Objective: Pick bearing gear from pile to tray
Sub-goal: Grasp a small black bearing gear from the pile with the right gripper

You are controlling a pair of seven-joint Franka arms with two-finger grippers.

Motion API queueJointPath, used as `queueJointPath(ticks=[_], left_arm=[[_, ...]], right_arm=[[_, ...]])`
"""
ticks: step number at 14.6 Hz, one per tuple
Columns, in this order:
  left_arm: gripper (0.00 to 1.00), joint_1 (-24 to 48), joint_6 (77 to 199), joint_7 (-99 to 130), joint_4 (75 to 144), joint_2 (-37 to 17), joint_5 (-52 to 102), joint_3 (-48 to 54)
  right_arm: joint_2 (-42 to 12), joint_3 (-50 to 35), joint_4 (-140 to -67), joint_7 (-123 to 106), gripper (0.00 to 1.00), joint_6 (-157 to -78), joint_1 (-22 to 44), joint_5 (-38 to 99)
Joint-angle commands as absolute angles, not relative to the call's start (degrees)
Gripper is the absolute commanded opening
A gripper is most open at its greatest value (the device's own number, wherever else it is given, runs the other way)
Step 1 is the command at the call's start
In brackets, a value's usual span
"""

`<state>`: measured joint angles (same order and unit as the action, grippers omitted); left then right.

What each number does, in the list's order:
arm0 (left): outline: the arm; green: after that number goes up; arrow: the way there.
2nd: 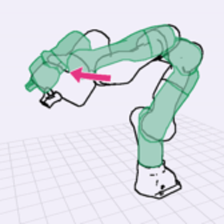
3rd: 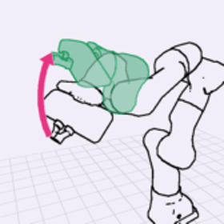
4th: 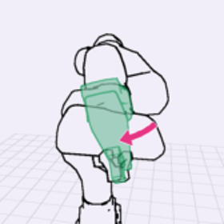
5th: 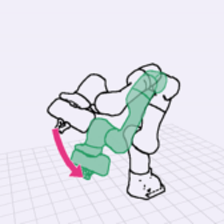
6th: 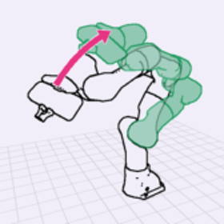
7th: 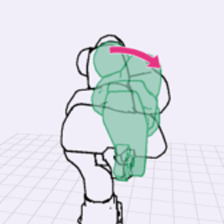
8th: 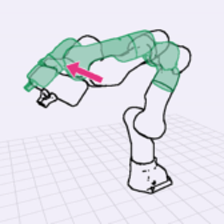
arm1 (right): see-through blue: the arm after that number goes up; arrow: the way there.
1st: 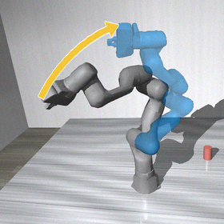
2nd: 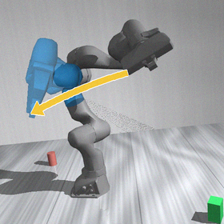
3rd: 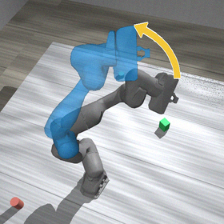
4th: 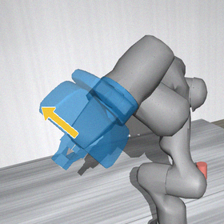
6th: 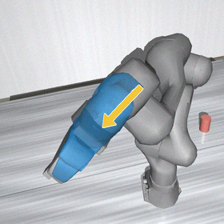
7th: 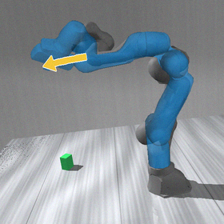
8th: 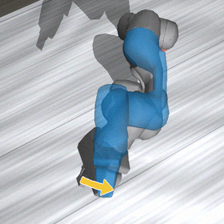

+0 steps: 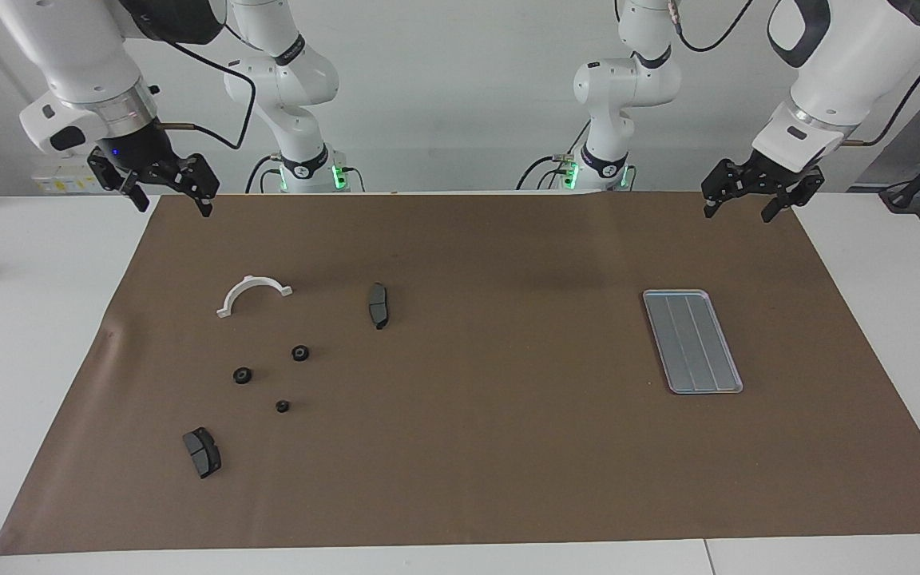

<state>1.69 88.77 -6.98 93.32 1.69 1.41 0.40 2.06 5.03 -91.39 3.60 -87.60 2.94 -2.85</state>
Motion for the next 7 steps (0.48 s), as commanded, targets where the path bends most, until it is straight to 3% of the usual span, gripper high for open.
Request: queueJointPath(ticks=[1,6,7], left_arm=[[1.00,1.14,89.30,-7.21,95.01,3.34,0.44,0.79],[1.00,1.14,89.30,-7.21,95.01,3.34,0.35,0.79],[1.00,1.14,89.21,-7.21,95.10,3.34,0.44,0.79]], right_arm=[[2.55,5.27,-92.02,1.85,1.00,-88.15,2.81,-1.93],[2.81,5.19,-92.89,1.93,1.00,-88.59,2.90,-1.85],[3.42,5.19,-94.99,1.50,1.00,-91.55,2.81,-1.76]])
